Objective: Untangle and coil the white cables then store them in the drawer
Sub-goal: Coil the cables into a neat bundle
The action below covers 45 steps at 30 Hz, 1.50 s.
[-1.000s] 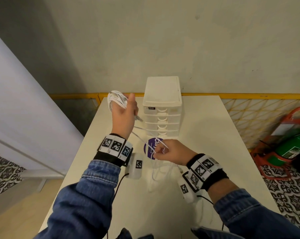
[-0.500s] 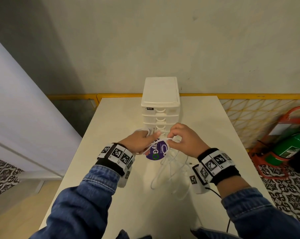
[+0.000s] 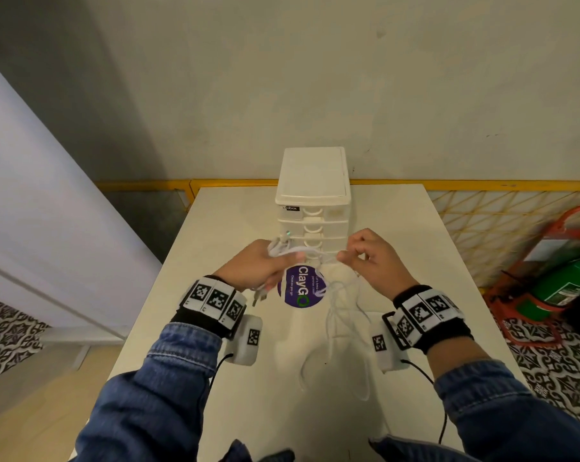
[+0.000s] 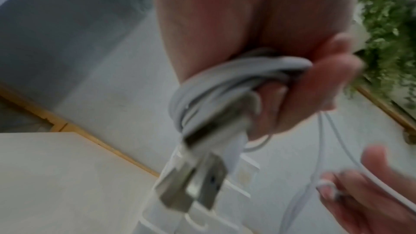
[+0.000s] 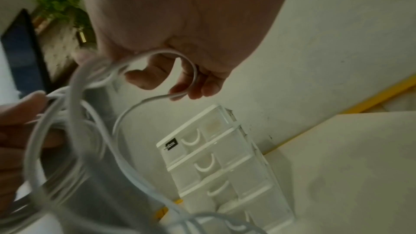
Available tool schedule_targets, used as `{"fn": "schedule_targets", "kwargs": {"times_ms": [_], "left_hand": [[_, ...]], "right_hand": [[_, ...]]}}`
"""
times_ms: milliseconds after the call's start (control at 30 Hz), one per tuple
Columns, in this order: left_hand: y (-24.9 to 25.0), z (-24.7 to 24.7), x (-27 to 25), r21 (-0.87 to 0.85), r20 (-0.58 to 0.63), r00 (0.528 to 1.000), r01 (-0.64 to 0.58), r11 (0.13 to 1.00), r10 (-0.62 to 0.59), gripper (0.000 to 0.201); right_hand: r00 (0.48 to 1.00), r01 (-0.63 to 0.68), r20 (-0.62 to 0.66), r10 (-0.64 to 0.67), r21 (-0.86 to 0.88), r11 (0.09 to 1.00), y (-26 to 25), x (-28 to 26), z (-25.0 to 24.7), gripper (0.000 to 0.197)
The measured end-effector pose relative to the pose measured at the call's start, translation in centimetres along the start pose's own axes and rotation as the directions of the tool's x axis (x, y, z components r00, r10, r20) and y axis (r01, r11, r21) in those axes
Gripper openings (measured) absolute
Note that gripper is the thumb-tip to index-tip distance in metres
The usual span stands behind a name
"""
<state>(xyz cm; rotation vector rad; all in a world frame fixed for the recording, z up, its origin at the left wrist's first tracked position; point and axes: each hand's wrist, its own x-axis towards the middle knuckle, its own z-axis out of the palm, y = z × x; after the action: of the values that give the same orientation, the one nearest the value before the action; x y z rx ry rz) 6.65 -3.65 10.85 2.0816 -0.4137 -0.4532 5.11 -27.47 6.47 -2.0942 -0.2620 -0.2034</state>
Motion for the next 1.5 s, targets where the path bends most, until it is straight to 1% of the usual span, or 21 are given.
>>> {"fn": "schedule_targets", "kwargs": {"times_ms": [100, 200, 267, 300, 333, 400, 467, 533, 600, 667, 733, 800, 867, 933, 967, 1067, 1133, 1233, 1333, 1400, 1500], "left_hand": [[-1.4, -2.0, -0.3, -0.219, -0.216, 0.977, -0.047, 0.975, -0.001, 0.047], [-2.5, -3.6, -0.5, -0.415, -0.442, 0.886, -0.063, 0.908, -0.141, 0.040], [-2.8, -4.0, -0.5, -0.464, -0.497, 0.843, -0.059, 0.884, -0.205, 0.037], [-2.9, -4.1, -0.4, -0.474, -0.495, 0.839, -0.042, 0.880, -0.227, 0.037], [-2.8, -3.9, -0.4, -0.478, -0.476, 0.845, -0.016, 0.878, -0.244, 0.038], [-2.5, -3.2, -0.1, -0.445, -0.426, 0.862, 0.064, 0.893, -0.274, 0.040], [-1.9, -2.2, 0.1, -0.370, -0.389, 0.875, 0.139, 0.919, -0.289, 0.041], [-1.1, -1.2, 0.2, -0.321, -0.320, 0.903, 0.180, 0.930, -0.286, 0.041], [-0.3, -0.2, 0.2, -0.283, -0.220, 0.942, 0.187, 0.941, -0.254, 0.042], [0.8, 0.6, 0.0, -0.246, -0.111, 0.971, 0.178, 0.953, -0.211, 0.044], [2.0, 1.1, -0.2, -0.240, -0.035, 0.984, 0.160, 0.957, -0.174, 0.044], [2.8, 1.2, -0.4, -0.229, -0.001, 0.989, 0.144, 0.963, -0.148, 0.044], [3.1, 1.1, -0.7, -0.233, 0.019, 0.991, 0.132, 0.963, -0.131, 0.043], [3.0, 1.1, -0.8, -0.254, 0.044, 0.992, 0.123, 0.959, -0.115, 0.043], [2.9, 1.1, -0.8, -0.281, 0.057, 0.993, 0.118, 0.952, -0.106, 0.043], [2.7, 1.1, -0.8, -0.354, 0.090, 0.992, 0.115, 0.928, -0.088, 0.043], [2.7, 0.9, -0.9, -0.349, 0.108, 0.991, 0.115, 0.930, -0.083, 0.045], [2.5, 0.6, -1.3, -0.269, 0.131, 0.986, 0.136, 0.953, -0.103, 0.048], [2.2, 1.2, -1.6, -0.180, 0.185, 0.977, 0.138, 0.974, -0.104, 0.048], [2.1, 1.9, -1.7, -0.235, 0.200, 0.977, 0.119, 0.965, -0.072, 0.051], [2.3, 2.2, -1.6, -0.388, 0.189, 0.981, 0.032, 0.921, 0.046, 0.059]], "right_hand": [[0.991, -0.097, -0.093, 0.096, -0.005, 0.995, 2.0, -0.5, -0.9, 0.031], [0.962, -0.220, -0.198, 0.187, -0.162, 0.962, 5.1, -1.5, -2.1, 0.033], [0.935, -0.332, -0.214, 0.284, -0.235, 0.914, 6.7, -2.3, -2.3, 0.028], [0.924, -0.371, -0.200, 0.325, -0.272, 0.888, 7.3, -2.6, -2.2, 0.022], [0.921, -0.384, -0.198, 0.335, -0.319, 0.867, 7.4, -2.8, -2.0, 0.015], [0.934, -0.338, -0.244, 0.259, -0.380, 0.861, 6.8, -2.6, -1.6, 0.009], [0.939, -0.243, -0.320, 0.123, -0.370, 0.896, 4.8, -1.8, -1.2, 0.017], [0.948, -0.109, -0.317, 0.002, -0.318, 0.942, 1.7, -0.8, -0.7, 0.024], [0.984, 0.013, -0.167, -0.055, -0.241, 0.971, -1.0, -0.1, 0.4, 0.052], [0.998, 0.065, 0.004, -0.065, -0.129, 0.990, -2.9, 0.3, 1.8, 0.083], [0.993, 0.084, 0.079, -0.082, -0.019, 0.996, -3.4, 0.6, 3.3, 0.094], [0.997, 0.040, 0.062, -0.045, 0.088, 0.995, -3.2, 0.9, 3.9, 0.086], [0.998, 0.009, 0.062, -0.020, 0.165, 0.986, -3.1, 1.0, 4.0, 0.065], [0.994, 0.014, 0.100, -0.036, 0.211, 0.977, -3.2, 1.1, 3.9, 0.041], [0.992, -0.002, 0.125, -0.031, 0.257, 0.966, -3.4, 1.0, 3.9, 0.034], [0.984, -0.045, 0.177, -0.017, 0.342, 0.938, -3.4, 1.0, 3.5, 0.027], [0.980, -0.049, 0.198, -0.006, 0.275, 0.960, -3.2, 0.9, 3.0, 0.023], [0.985, -0.036, 0.172, 0.007, 0.166, 0.986, -3.1, 0.8, 1.6, 0.017], [0.992, 0.065, 0.109, -0.070, 0.048, 0.997, -3.7, 1.2, -0.3, 0.009], [0.984, 0.168, 0.069, -0.161, -0.111, 0.979, -3.9, 1.6, -1.5, 0.012], [0.971, 0.236, 0.038, -0.235, -0.261, 0.936, -3.5, 1.6, -2.2, 0.023]]}}
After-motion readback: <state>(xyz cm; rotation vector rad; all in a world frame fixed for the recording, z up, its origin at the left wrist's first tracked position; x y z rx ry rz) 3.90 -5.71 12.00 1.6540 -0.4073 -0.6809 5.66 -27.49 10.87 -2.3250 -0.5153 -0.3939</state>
